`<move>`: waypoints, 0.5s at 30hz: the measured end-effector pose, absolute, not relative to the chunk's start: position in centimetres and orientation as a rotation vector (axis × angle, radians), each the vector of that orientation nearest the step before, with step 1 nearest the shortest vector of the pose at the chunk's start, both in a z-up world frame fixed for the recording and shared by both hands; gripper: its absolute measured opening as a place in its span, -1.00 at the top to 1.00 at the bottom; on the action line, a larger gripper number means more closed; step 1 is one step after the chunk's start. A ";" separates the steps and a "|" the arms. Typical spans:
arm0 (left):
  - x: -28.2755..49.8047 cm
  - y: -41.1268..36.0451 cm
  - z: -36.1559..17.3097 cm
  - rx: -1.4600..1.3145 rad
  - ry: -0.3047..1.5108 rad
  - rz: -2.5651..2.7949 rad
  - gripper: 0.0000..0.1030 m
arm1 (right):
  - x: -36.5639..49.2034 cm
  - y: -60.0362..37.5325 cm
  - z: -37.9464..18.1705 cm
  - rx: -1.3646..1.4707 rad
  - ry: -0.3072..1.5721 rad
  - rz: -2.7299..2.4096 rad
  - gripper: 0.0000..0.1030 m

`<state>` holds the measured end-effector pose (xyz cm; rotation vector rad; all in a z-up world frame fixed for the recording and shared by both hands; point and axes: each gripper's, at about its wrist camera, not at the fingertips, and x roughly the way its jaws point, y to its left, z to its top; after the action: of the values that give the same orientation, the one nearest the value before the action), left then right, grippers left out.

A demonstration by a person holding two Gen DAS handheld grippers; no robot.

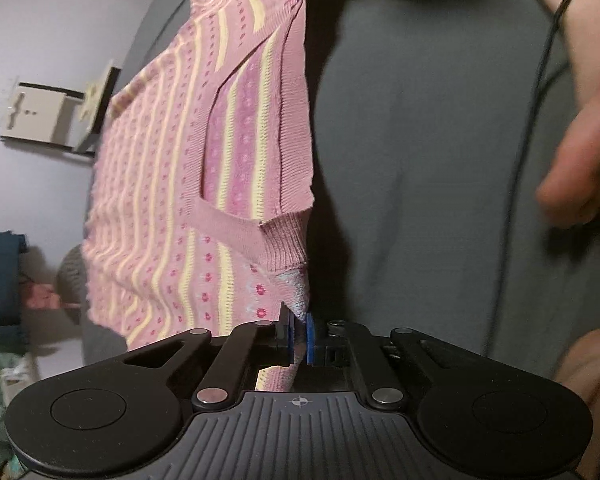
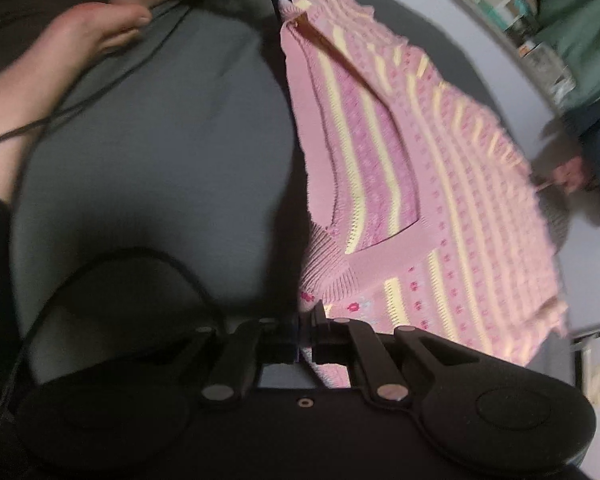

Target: Fold clothes

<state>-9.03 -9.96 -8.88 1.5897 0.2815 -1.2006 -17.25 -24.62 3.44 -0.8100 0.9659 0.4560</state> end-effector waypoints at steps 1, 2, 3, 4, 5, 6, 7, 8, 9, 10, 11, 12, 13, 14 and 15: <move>-9.1 -9.9 -9.0 1.593 0.297 -1.214 0.92 | -17.4 -24.5 3.5 -0.804 0.980 0.473 0.88; -9.3 -9.8 -9.1 1.596 0.313 -1.227 0.92 | -17.5 -24.4 3.6 -0.800 0.989 0.490 0.88; -9.4 -9.7 -9.2 1.599 0.328 -1.241 0.92 | -17.7 -24.4 3.7 -0.795 0.998 0.506 0.88; -9.5 -9.6 -9.2 1.588 0.355 -1.261 0.92 | -17.9 -24.2 3.8 -0.790 1.008 0.525 0.88; -9.6 -9.4 -9.2 1.576 0.383 -1.281 0.92 | -18.0 -24.1 3.9 -0.785 1.018 0.546 0.88; -9.5 -9.6 -9.1 1.570 0.414 -1.306 0.92 | -18.0 -24.1 4.0 -0.777 1.035 0.569 0.88; -9.3 -9.8 -9.0 1.565 0.445 -1.332 0.92 | -18.1 -24.0 4.0 -0.767 1.058 0.594 0.88; -9.2 -10.0 -8.8 1.559 0.476 -1.358 0.92 | -18.2 -23.9 3.9 -0.762 1.074 0.613 0.88; -9.1 -10.1 -8.9 1.568 0.489 -1.368 0.92 | -18.4 -23.7 3.8 -0.762 1.084 0.627 0.88; -9.0 -10.2 -9.1 1.578 0.499 -1.377 0.92 | -18.5 -23.5 3.6 -0.766 1.090 0.631 0.88; -8.7 -10.2 -9.2 1.573 0.506 -1.366 0.92 | -18.4 -23.4 3.3 -0.776 1.093 0.625 0.88; -8.5 -10.3 -9.4 1.567 0.511 -1.353 0.91 | -18.3 -23.4 3.0 -0.781 1.093 0.621 0.82; -8.0 -10.5 -9.6 1.549 0.534 -1.319 0.90 | -18.2 -23.4 2.8 -0.780 1.088 0.620 0.77; -7.6 -10.7 -9.9 1.530 0.557 -1.283 0.90 | -18.1 -23.4 2.8 -0.778 1.081 0.621 0.73; -7.1 -10.9 -10.1 1.510 0.580 -1.247 0.89 | -18.1 -23.6 2.9 -0.765 1.073 0.626 0.67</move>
<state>-7.14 -10.91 -10.09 1.5103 0.5801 -1.2471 -18.10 -23.56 2.87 -0.7648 1.0728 0.6257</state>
